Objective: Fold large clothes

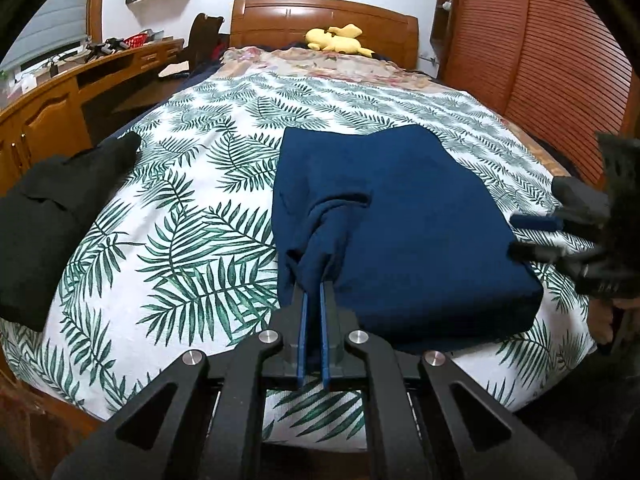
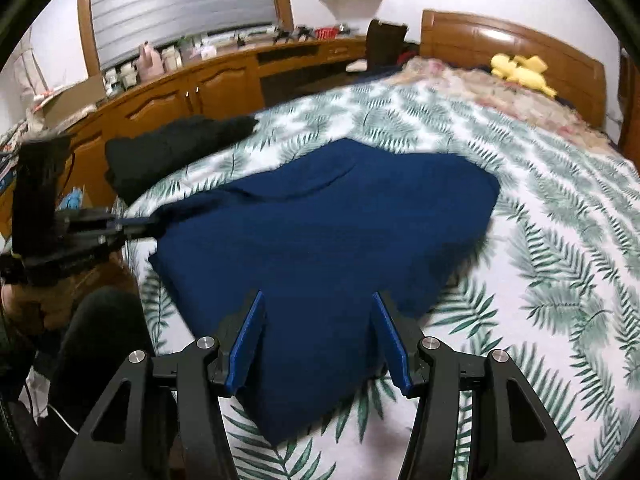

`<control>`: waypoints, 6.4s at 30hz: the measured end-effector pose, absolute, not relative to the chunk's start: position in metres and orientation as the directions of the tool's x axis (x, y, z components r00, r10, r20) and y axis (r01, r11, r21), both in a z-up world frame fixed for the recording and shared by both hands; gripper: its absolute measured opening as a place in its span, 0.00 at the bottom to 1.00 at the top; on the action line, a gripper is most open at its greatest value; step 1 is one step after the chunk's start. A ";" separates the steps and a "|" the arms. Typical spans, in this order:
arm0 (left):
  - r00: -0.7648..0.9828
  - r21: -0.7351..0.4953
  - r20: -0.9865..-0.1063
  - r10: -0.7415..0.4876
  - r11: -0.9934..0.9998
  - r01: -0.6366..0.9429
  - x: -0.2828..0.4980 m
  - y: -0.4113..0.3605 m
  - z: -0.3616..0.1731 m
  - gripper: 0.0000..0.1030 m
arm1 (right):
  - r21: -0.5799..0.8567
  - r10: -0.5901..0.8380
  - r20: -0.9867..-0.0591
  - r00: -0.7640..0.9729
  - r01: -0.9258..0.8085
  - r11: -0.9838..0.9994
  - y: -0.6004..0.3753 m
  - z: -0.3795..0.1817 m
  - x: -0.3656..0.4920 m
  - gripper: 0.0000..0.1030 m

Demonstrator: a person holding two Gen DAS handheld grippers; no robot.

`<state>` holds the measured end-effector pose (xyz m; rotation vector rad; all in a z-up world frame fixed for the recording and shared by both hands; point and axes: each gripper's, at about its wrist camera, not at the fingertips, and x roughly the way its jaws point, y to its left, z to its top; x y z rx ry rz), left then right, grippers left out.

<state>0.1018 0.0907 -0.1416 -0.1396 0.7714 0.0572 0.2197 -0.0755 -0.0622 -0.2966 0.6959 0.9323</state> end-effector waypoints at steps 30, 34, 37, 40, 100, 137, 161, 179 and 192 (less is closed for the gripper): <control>0.738 -0.104 -0.675 -0.004 0.991 -0.089 0.087 0.100 -0.142 0.06 | 0.106 0.585 -0.637 0.502 -0.695 0.711 -0.072 -0.065 0.299 0.60; 0.736 -0.105 -0.676 -0.013 0.991 -0.078 0.088 0.103 -0.143 0.06 | 0.107 0.558 -0.653 0.513 -0.666 0.738 -0.062 -0.066 0.334 0.64; 0.733 -0.093 -0.680 -0.011 0.993 -0.071 0.089 0.102 -0.145 0.06 | 0.095 0.493 -0.697 0.520 -0.615 0.782 -0.054 -0.075 0.366 0.64; 0.728 -0.093 -0.686 -0.015 0.993 -0.067 0.089 0.103 -0.148 0.06 | 0.141 0.494 -0.730 0.472 -0.603 0.785 -0.048 -0.088 0.395 0.66; 0.665 -0.138 -0.742 -0.082 0.990 -0.031 0.095 0.082 -0.171 0.42 | 0.425 0.701 -0.647 0.301 -0.621 0.658 -0.050 -0.116 0.449 0.43; 0.834 -0.137 -0.550 -0.026 0.989 -0.060 0.056 0.171 -0.111 0.11 | 0.142 0.728 -0.505 0.464 -0.787 0.600 0.033 -0.022 0.349 0.14; 0.772 0.034 -0.497 0.395 0.898 -0.438 -0.008 0.390 -0.063 0.11 | -0.004 0.774 -0.531 0.345 -0.914 0.405 0.373 0.045 0.308 0.14; 0.667 0.020 -0.553 0.499 0.808 -0.589 -0.023 0.451 -0.089 0.16 | -0.087 0.608 -0.711 0.353 -0.902 0.422 0.400 -0.051 0.336 0.51; 0.743 0.016 -0.461 0.485 0.842 -0.540 -0.029 0.423 -0.036 0.44 | -0.019 0.708 -0.668 0.231 -0.956 0.294 0.338 -0.061 0.295 0.52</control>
